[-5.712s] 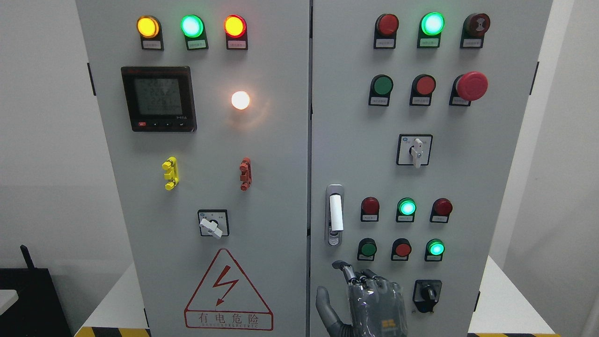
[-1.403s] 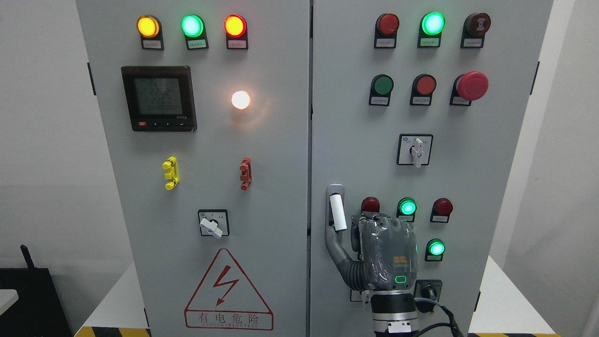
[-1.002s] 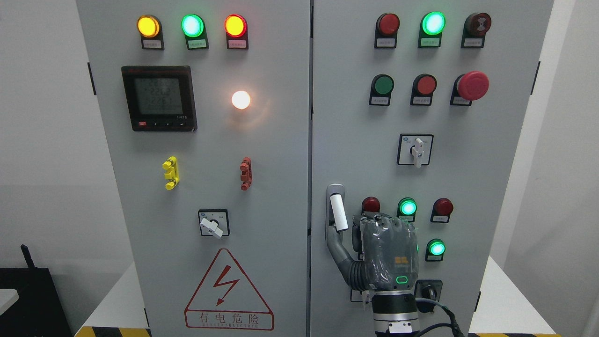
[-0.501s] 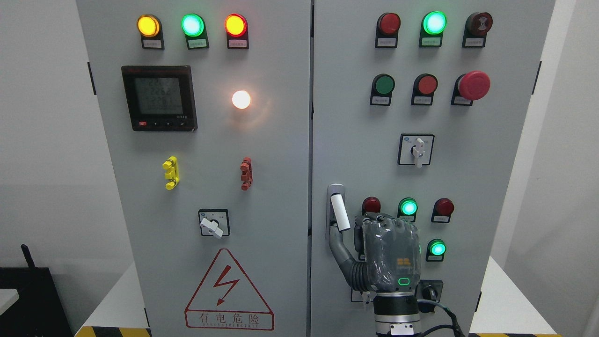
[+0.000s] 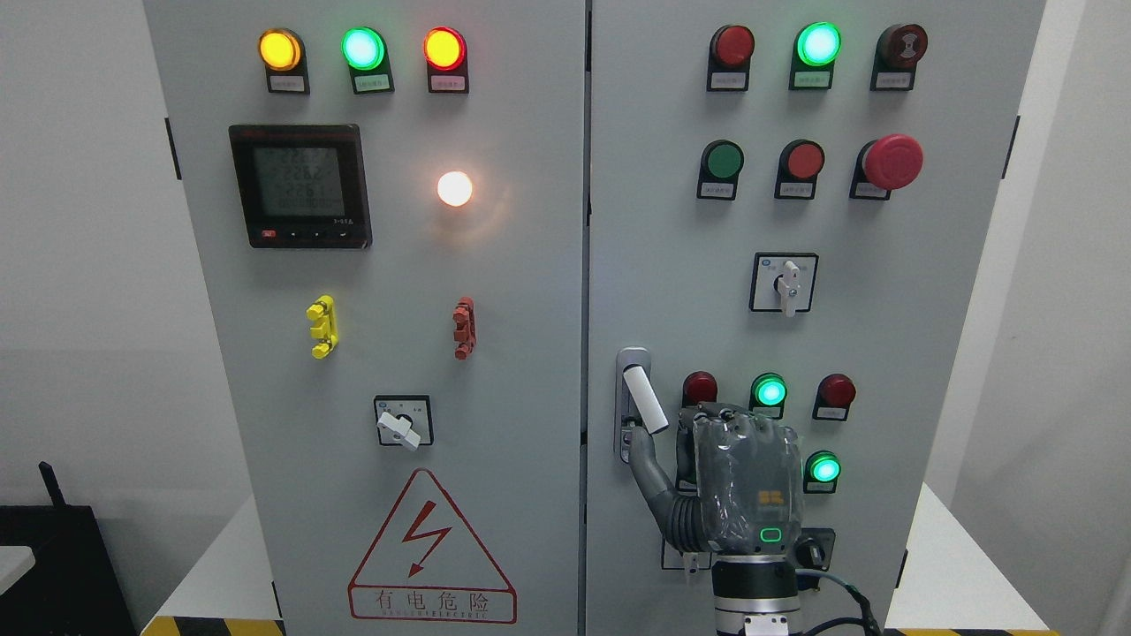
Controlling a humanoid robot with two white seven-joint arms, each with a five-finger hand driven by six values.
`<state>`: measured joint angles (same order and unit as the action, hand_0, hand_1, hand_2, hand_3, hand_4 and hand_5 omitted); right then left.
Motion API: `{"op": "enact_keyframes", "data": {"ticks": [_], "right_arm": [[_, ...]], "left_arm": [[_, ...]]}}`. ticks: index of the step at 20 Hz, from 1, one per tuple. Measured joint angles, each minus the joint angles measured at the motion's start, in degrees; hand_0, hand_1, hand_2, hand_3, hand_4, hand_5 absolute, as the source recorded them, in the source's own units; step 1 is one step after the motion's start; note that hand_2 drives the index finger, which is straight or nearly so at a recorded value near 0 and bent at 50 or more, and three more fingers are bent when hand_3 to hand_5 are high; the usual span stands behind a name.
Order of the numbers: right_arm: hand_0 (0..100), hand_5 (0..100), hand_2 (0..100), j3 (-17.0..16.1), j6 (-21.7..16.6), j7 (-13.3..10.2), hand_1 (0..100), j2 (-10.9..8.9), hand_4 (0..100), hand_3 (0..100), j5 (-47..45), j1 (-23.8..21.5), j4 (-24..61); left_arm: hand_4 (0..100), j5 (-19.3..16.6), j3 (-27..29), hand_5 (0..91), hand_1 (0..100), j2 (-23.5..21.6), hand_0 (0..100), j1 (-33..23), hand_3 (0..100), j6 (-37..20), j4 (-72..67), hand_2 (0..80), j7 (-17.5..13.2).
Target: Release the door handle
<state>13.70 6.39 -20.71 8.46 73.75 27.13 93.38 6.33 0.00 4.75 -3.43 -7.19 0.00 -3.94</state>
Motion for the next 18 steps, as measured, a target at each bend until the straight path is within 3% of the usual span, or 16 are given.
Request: {"op": "enact_keyframes", "data": {"ticks": [18], "right_arm": [[50,98,100,-0.6,0.0,0.6,51,-0.10,100,100,0.2,0.1,0.2]], "left_arm": [[0,0.0,0.0,0.0,39,0.0,12,0.0,0,0.0,0.0,0.0,0.3]]}}
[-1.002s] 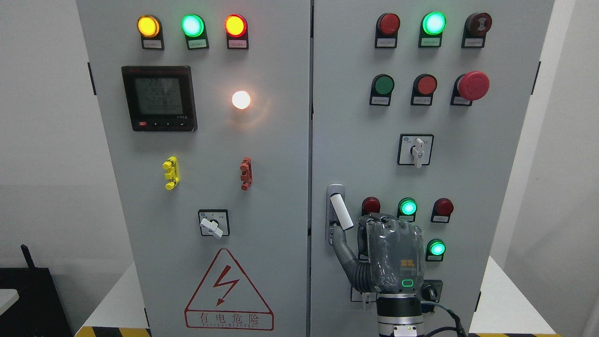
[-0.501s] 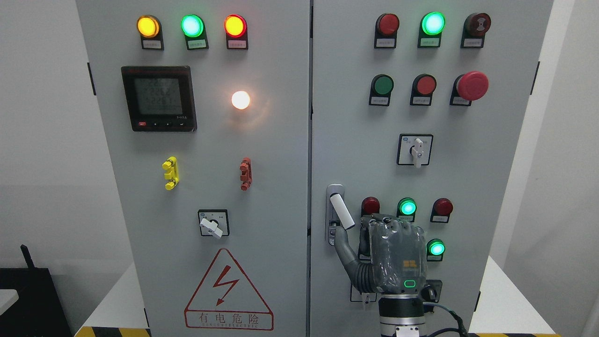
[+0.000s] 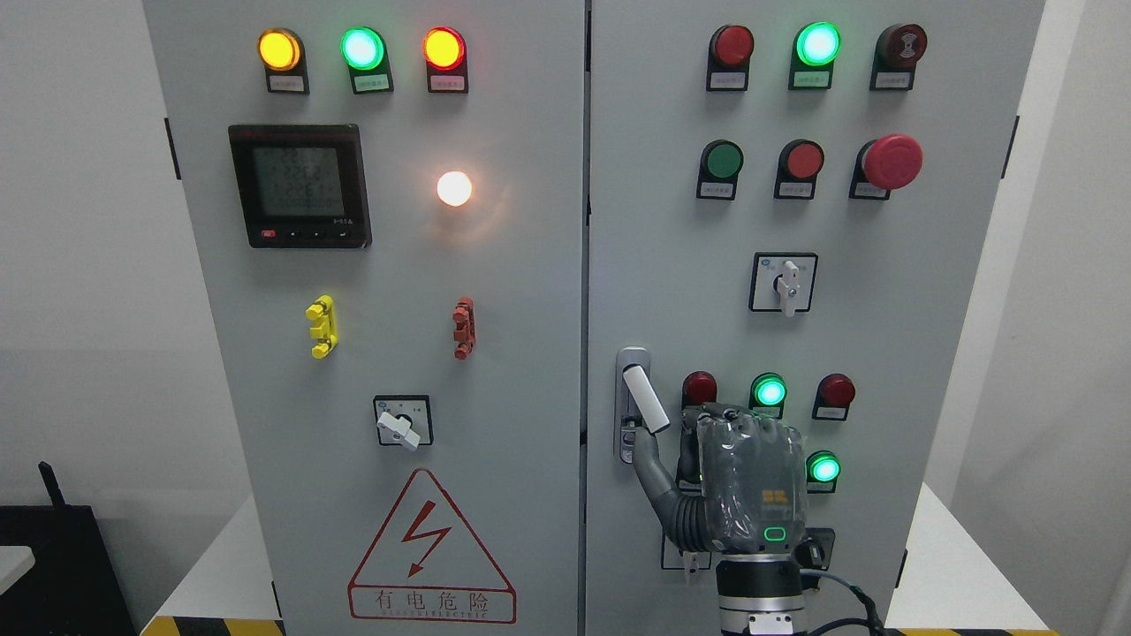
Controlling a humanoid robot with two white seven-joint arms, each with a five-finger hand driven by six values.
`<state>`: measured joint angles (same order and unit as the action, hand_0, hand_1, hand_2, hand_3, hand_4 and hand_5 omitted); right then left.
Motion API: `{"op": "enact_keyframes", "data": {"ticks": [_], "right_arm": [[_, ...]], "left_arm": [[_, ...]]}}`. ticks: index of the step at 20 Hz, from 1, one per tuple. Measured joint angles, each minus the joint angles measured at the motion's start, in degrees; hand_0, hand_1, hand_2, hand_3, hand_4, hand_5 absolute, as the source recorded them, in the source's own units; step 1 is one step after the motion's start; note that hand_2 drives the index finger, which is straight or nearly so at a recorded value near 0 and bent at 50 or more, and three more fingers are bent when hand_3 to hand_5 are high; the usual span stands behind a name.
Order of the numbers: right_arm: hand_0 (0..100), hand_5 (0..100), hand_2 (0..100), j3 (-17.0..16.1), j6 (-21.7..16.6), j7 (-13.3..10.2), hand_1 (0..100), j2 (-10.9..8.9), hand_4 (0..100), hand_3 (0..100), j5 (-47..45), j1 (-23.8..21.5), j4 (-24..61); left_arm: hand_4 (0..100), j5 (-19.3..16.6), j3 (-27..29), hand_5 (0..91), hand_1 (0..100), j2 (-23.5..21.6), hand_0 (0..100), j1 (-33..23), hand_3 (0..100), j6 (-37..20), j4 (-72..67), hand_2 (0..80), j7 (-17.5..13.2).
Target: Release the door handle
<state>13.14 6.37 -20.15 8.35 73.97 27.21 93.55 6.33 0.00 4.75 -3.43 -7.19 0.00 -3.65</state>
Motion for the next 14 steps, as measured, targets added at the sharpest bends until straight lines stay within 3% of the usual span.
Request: {"op": "enact_keyframes", "data": {"ticks": [14], "right_arm": [[51,98,100,-0.5,0.0,-0.1,51,-0.13,100,100,0.5,0.3,0.1]], "left_arm": [[0,0.0,0.0,0.0,39,0.0,12,0.0,0,0.0,0.0,0.0,-0.3]]}}
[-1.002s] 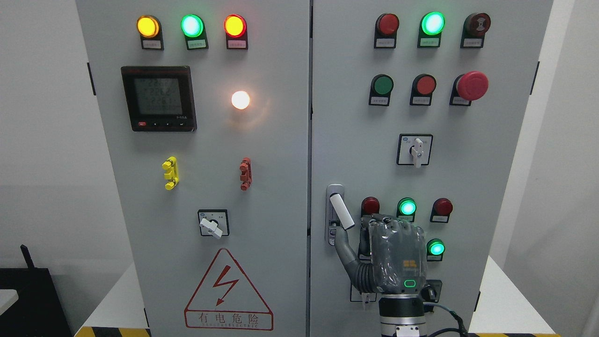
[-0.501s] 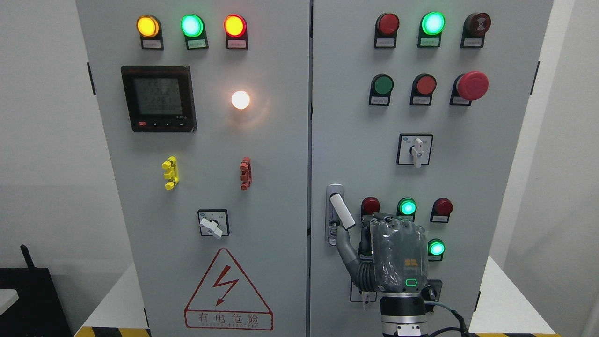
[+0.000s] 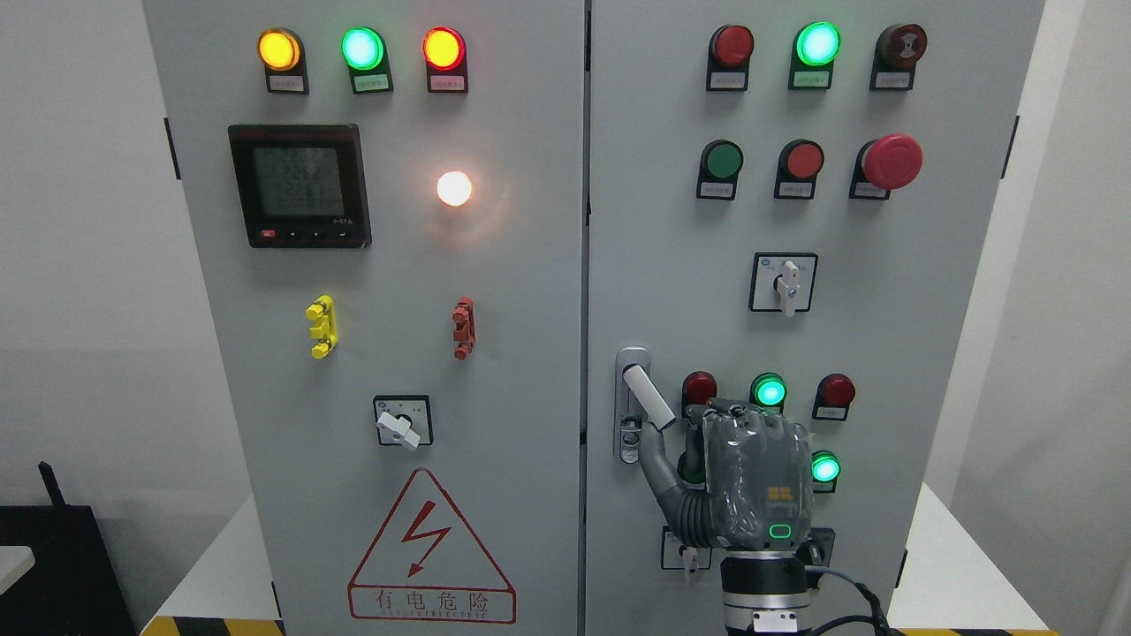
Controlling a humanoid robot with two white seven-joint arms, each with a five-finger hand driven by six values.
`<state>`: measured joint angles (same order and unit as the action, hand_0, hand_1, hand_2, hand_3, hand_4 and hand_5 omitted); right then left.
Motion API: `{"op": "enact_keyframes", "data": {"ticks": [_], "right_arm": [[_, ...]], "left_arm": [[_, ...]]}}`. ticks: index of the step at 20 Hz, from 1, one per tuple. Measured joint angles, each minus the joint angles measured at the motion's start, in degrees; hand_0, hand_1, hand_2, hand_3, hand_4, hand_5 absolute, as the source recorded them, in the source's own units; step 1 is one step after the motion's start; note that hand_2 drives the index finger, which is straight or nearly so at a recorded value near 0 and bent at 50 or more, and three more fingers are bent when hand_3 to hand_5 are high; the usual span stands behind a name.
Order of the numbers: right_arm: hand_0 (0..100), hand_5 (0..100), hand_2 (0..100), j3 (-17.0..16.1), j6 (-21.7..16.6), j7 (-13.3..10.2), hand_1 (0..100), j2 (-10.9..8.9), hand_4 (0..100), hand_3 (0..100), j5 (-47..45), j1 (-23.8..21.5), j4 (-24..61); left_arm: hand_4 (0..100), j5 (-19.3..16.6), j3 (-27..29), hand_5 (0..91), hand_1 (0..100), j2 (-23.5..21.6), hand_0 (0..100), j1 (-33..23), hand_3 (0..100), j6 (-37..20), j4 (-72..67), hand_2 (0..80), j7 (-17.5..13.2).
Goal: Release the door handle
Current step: 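Rotate the handle from vertical to horizontal with the right hand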
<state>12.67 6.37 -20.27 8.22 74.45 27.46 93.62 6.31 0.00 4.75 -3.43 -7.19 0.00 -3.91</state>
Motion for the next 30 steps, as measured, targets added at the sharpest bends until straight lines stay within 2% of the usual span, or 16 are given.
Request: {"op": "enact_keyframes", "data": {"ticks": [30], "right_arm": [[51,98,100,-1.5,0.0,0.1,50,-0.29,100,100,0.7,0.5,0.0]], "left_arm": [[0,0.0,0.0,0.0,39,0.0,12,0.0,0,0.0,0.0,0.0,0.0]]}}
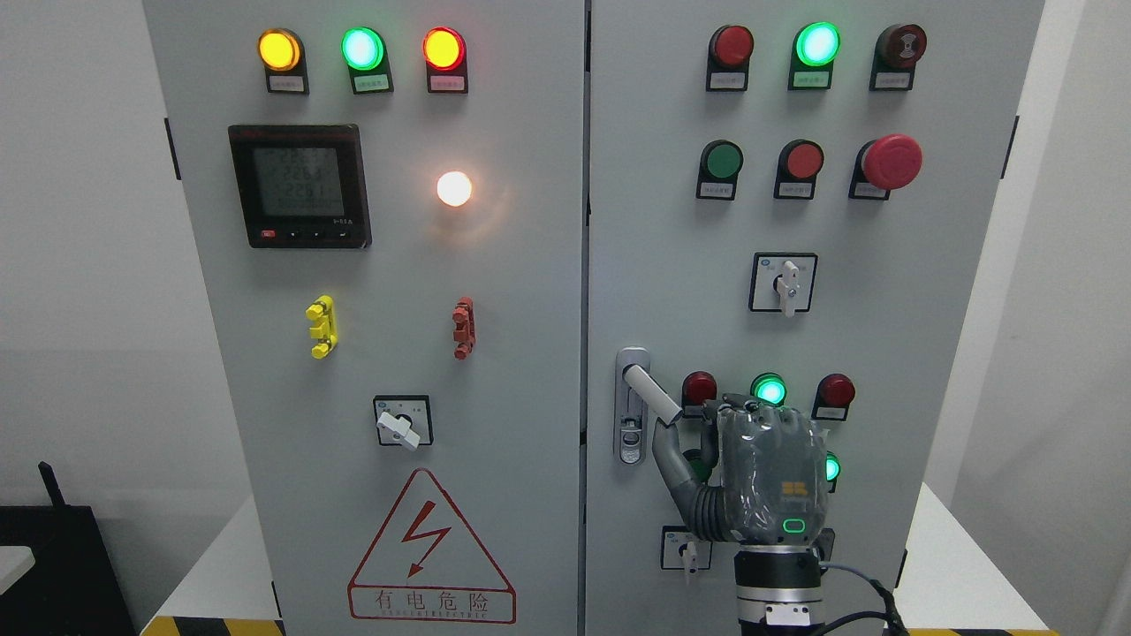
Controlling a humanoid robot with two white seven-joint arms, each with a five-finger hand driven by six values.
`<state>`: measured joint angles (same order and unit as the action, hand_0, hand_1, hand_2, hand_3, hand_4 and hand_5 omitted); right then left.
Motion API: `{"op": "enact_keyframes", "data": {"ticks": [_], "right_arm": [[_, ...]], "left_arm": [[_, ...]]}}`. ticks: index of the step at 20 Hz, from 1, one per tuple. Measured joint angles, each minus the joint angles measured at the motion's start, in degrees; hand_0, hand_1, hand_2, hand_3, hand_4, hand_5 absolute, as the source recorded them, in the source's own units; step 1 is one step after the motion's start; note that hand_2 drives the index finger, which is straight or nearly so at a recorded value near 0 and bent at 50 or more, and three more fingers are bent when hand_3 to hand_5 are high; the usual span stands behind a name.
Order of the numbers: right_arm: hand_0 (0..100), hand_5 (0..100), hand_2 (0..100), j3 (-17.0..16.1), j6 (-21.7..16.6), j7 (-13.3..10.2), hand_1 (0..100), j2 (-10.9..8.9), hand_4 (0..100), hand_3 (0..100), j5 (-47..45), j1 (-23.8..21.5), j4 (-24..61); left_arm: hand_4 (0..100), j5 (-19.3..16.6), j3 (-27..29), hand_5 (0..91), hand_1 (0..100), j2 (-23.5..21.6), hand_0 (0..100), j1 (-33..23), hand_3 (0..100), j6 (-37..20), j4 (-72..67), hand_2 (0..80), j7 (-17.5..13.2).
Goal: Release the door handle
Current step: 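Rotate the handle from vertical to horizontal with the right hand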
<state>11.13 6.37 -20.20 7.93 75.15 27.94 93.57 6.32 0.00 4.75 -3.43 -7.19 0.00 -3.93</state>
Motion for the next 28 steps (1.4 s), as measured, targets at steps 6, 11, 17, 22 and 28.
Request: {"op": "enact_keyframes", "data": {"ticks": [6,11,17,22,28], "right_arm": [[51,98,100,-0.2,0.0,0.0,50,-0.01,100,100,0.0,0.2,0.0],[51,98,100,-0.5,0.0,0.0,50,-0.01,100,100,0.0,0.5,0.0],[52,98,100,-0.6,-0.1,0.1,49,-0.02,100,100,0.0,1.1,0.0],[52,98,100,-0.8,-0.1,0.2,49,-0.03,100,100,-0.1,1.4,0.0],[52,98,100,-1.0,-0.1,0.1,49,-0.03,100,100,-0.1,1.9,0.0]], "left_arm": [[0,0.0,0.0,0.0,39,0.0,12,0.0,0,0.0,0.0,0.0,0.0],[0,0.0,0.0,0.0,39,0.0,12,0.0,0,0.0,0.0,0.0,0.0],[0,0.0,0.0,0.0,39,0.0,12,0.0,0,0.0,0.0,0.0,0.0],[0,0.0,0.0,0.0,39,0.0,12,0.0,0,0.0,0.0,0.0,0.0],[0,0.0,0.0,0.0,39,0.0,12,0.0,0,0.0,0.0,0.0,0.0]]}}
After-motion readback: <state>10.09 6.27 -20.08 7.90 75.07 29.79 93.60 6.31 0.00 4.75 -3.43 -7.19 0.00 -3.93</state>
